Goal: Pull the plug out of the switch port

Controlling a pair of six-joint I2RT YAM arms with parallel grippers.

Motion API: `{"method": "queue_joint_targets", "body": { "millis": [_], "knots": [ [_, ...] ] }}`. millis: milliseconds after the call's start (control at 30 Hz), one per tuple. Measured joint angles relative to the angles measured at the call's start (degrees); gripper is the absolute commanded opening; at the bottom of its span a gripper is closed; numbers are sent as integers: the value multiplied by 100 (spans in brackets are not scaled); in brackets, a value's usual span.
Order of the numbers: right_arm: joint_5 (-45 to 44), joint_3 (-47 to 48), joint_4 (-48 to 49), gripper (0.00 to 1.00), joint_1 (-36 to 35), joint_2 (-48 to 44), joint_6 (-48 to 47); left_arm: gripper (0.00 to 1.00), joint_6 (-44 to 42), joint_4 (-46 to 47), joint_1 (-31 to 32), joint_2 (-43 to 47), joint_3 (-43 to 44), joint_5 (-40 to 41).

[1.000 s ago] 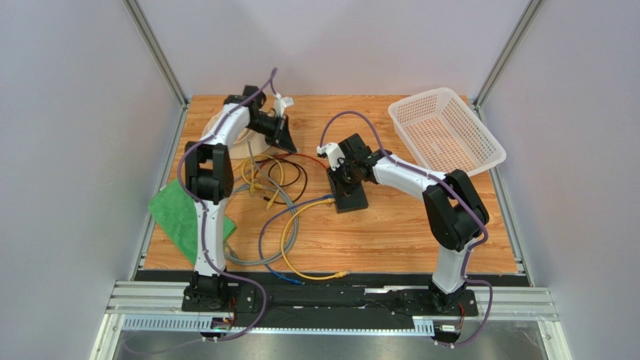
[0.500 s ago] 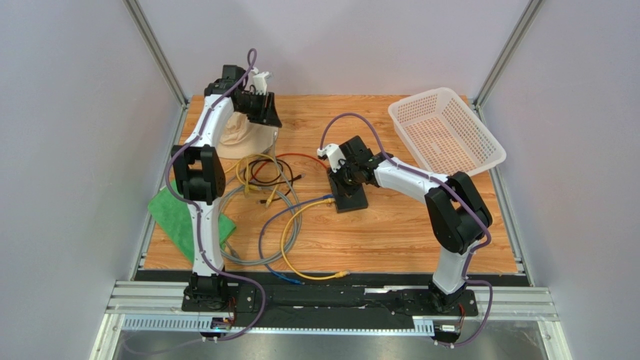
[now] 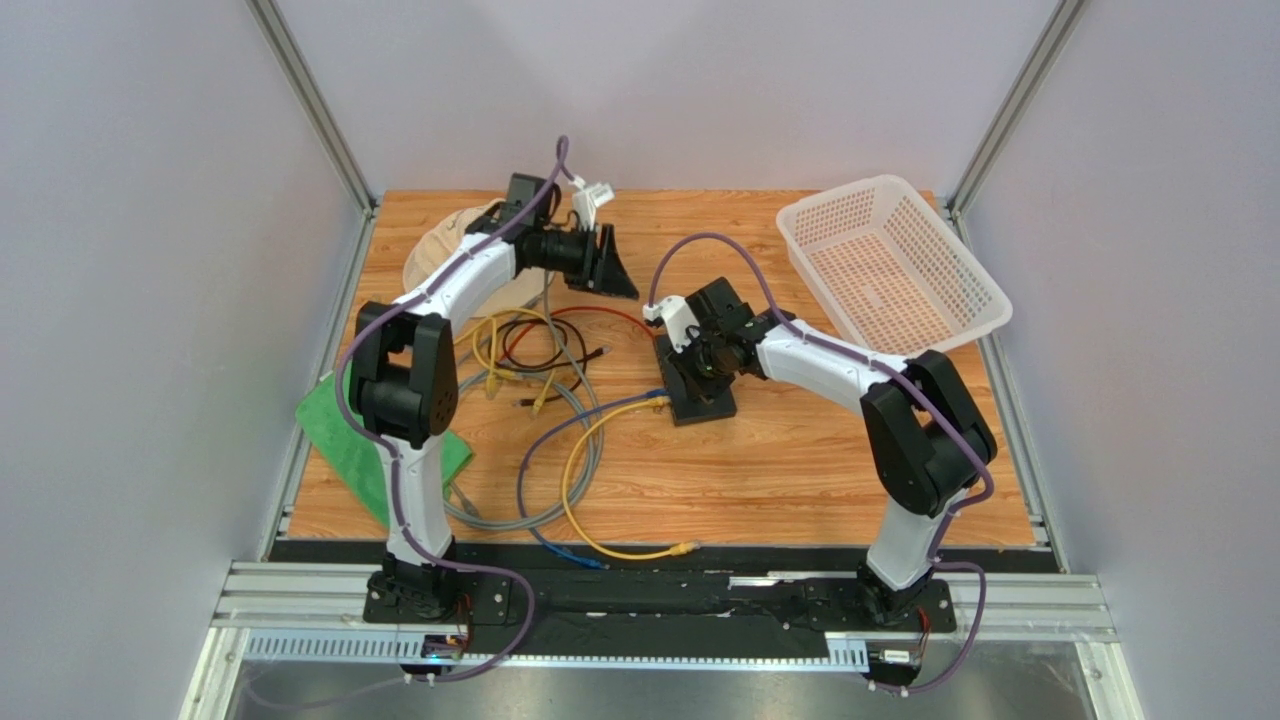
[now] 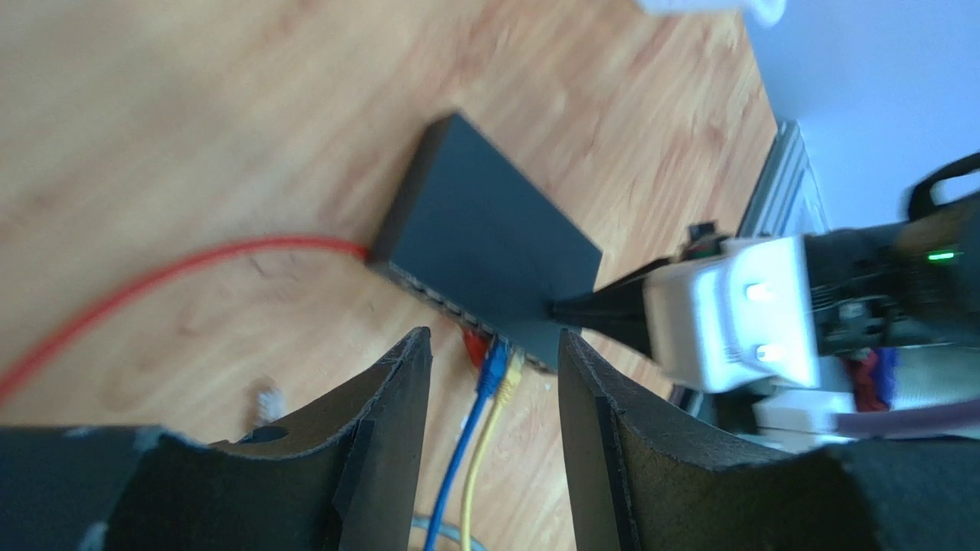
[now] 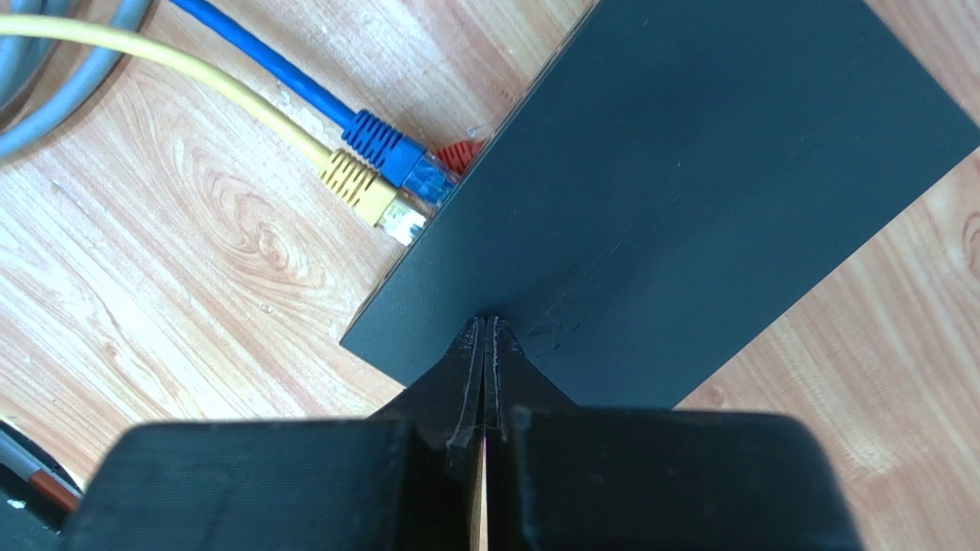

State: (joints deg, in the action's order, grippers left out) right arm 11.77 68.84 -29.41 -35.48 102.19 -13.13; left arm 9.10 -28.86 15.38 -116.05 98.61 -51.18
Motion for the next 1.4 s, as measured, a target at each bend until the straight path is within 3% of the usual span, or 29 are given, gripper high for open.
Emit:
{"method": "queue_joint_targets", "body": {
  "millis": [200,400,633,1400],
  "knots": [
    [83,-131,111,0,63,-72,129,51,103,-57,155,-466,-708,-122],
    [203,-142,140,0,144,-70,238,48,-31,-247,267,-898,-706,-385],
    [291,-138,197,0,166,-28,267,36,-236,-566,361,-1344,-411,-737],
    [463,203,448,0,166,315,369,34,-793,-1589,804,-1875,-133,-1163]
  ]
}}
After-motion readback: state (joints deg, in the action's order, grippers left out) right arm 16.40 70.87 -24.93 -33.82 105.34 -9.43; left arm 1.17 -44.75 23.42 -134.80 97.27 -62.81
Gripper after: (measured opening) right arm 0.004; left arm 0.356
